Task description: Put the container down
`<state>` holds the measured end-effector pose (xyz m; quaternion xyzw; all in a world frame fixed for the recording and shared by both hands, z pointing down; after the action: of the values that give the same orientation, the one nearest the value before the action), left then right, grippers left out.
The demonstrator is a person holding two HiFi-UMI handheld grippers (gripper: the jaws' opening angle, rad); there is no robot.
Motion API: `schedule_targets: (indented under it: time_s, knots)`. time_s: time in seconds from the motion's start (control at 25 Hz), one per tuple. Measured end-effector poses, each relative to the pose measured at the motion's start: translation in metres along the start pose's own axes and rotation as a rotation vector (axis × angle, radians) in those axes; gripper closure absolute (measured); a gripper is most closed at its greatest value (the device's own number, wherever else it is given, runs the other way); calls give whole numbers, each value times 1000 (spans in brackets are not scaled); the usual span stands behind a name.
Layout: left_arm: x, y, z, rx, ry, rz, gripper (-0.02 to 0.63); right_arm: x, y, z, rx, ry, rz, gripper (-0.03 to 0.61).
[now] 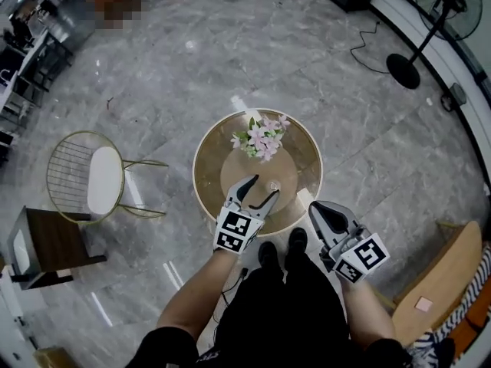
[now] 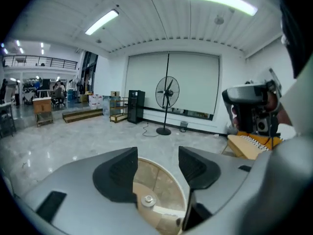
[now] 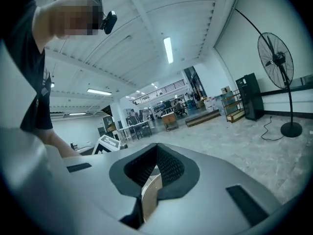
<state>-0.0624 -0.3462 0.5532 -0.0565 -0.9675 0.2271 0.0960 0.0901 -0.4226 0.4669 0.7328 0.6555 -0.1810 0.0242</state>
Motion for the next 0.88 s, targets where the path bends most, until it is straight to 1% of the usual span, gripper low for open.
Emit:
schedule_targets:
  time_s: [0.08,0.16,0.32,0.4,0.48,0.56,0.68,0.88]
  knots:
    - [-8,25,24,-26,42,-21,362,15,13,19,-10,18,5,563]
    - [-17,48,43,-40,62,-27,379,28,24,35,-15,30,14,563]
    - [-37,84,68,-84,52,-21,401,48,39,58,-35,63,48,565]
    - [-52,97,78,-117,59,-14,431,54,49,65,-46,76,72,565]
    - [-68,109,87,-139,61,7,457,57,62,75,-67,67,95,565]
    - [-88,117,95,-147,34,34,490,58,78,85,-95,54,111,565]
    - [-120,126,104,-155,-7,87,592,57,107,99,-121,79,131,565]
    - [-175,143,123,-193,30,175,598,50,163,114,-123,105,184,566]
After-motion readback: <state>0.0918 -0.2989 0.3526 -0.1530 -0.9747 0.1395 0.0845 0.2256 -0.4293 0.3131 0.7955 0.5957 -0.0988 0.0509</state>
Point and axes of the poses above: the fingertips, and each gripper's own axes: y backward along the fingers, x to its left, z out of its top, the point moved 5 cm from there along y, backward along the fingers, and after that the axes turned 4 degrees about y, right-handed, at the moved point
